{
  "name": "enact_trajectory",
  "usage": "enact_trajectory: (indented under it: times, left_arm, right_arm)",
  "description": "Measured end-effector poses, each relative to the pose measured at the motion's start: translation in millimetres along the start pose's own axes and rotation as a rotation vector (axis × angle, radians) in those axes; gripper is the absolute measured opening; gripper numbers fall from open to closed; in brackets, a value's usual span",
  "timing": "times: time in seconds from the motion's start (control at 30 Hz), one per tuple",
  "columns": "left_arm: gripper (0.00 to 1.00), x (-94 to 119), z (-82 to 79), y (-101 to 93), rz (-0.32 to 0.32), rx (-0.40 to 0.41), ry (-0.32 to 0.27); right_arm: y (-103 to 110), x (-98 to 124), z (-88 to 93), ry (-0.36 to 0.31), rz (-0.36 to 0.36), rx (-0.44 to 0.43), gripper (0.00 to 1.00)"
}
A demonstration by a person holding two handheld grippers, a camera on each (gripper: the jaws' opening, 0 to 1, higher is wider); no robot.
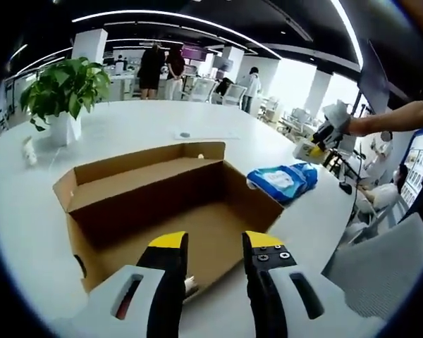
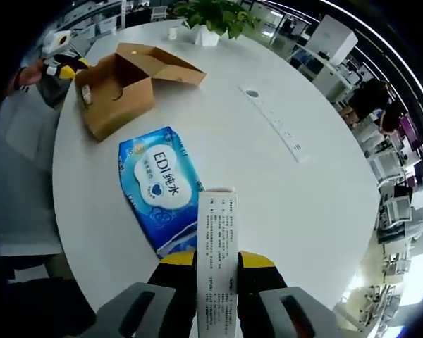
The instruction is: Operate the shoe box by opening the lid, removing the specified soft item, and placing it in the target area until the item is outside and the box remains undamaged.
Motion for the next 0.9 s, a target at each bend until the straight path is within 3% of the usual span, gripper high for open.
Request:
enact_trajectory:
  times: [0.47, 0.9]
  left_arm:
    - [0.31, -0.7, 1.7, 4.3, -0.017, -0.005, 0.004]
    - [0.31, -1.3, 3.0, 6.8, -0.017, -0.014, 0.01]
  right_arm:
    - [-27.2, -12.9, -3.0, 0.003, 0.002, 0.002, 0.17]
    - [-35.9, -25.6, -2.6, 0.04, 0.004, 0.049, 0.17]
Point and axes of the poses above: the point that each gripper's makers call its tool centre point, and the gripper's own axes: x roughly backward along the fingers, y roughly to its left, z roughly out of its underside, the point moved 7 cm from there along x, roughly backward along the fingers, and after that the axes turned 12 degrees about -z, right-handed, at the moved point
